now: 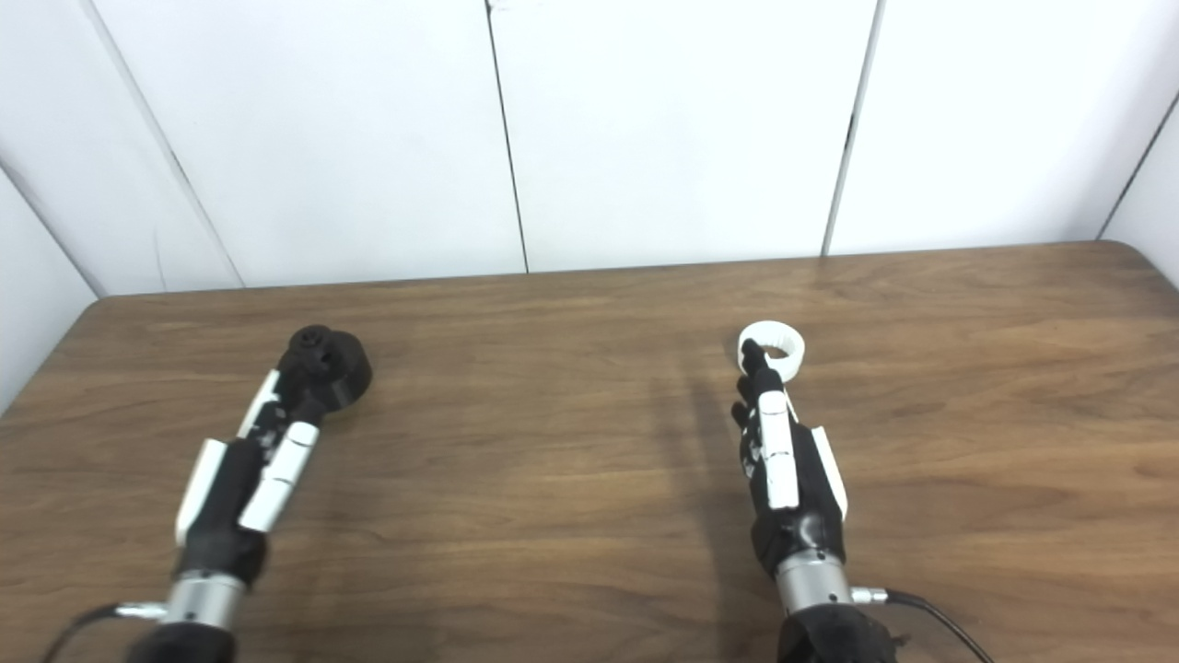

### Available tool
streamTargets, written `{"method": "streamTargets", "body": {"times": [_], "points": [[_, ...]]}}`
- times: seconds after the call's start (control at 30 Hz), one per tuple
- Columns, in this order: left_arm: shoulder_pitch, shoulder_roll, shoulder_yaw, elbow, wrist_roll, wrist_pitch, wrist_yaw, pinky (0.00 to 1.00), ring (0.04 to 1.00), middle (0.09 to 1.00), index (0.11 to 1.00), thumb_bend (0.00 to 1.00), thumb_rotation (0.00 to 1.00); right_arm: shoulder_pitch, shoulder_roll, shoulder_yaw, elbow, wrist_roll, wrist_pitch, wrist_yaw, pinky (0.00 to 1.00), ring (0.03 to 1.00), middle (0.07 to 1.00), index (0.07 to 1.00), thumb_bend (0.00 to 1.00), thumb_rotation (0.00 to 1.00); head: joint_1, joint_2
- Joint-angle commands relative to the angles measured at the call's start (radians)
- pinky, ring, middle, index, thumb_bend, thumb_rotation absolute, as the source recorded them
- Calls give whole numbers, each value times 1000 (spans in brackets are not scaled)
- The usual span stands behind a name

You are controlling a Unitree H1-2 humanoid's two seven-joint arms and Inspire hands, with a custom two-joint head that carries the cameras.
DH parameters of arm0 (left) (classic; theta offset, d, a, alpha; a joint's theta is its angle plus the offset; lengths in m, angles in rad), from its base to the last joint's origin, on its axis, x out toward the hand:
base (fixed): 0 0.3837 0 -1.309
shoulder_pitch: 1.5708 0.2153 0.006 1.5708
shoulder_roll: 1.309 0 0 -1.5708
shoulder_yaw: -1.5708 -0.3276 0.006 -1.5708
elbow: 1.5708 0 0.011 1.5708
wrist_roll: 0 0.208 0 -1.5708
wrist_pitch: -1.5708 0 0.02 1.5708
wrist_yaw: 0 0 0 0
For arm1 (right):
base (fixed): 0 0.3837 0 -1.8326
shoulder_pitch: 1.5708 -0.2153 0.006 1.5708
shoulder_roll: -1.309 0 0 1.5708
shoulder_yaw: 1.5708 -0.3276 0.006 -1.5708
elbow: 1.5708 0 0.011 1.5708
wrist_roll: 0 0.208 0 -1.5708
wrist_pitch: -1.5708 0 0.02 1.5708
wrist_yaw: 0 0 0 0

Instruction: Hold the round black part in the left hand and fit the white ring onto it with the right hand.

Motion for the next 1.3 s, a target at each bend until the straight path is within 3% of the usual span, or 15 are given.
{"method": "streamTargets", "body": {"times": [0.0, 0.13, 0.3, 0.53, 0.77, 1.27], "points": [[-48, 47, 14, -48, 25, 19, -12, 1000, 1000, 1000, 999, 749, 706, -28, 12, 5, -16, 0, -50, 3, 1000, 1000, 1000, 957, 546, 1000, 2, 1], [-95, 143, 29, -37, 74, 60, -36, 930, 992, 1000, 1000, 776, 603, -31, 11, 8, -4, -16, -62, -1, 1000, 1000, 997, 950, 551, 1000, 12, -4], [-183, 249, 27, 28, 153, 119, -62, 911, 978, 994, 990, 923, 536, -29, 17, 4, 0, -21, -60, -10, 1000, 1000, 981, 936, 567, 1000, 17, -9], [-305, 351, -25, 195, 227, 111, -104, 877, 969, 982, 992, 976, 443, -31, 17, 9, 4, -23, -61, -10, 1000, 1000, 980, 937, 557, 1000, 15, -16], [-390, 410, -102, 335, 278, 106, -159, 931, 1000, 997, 978, 1000, 430, -34, 17, 5, 10, -24, -72, -15, 1000, 1000, 980, 938, 562, 1000, 9, -19], [-509, 453, -227, 499, 282, 105, -332, 949, 1000, 997, 965, 1000, 474, -36, 26, -3, 1, -25, -65, -39, 1000, 986, 973, 931, 546, 1000, 7, -18]]}}
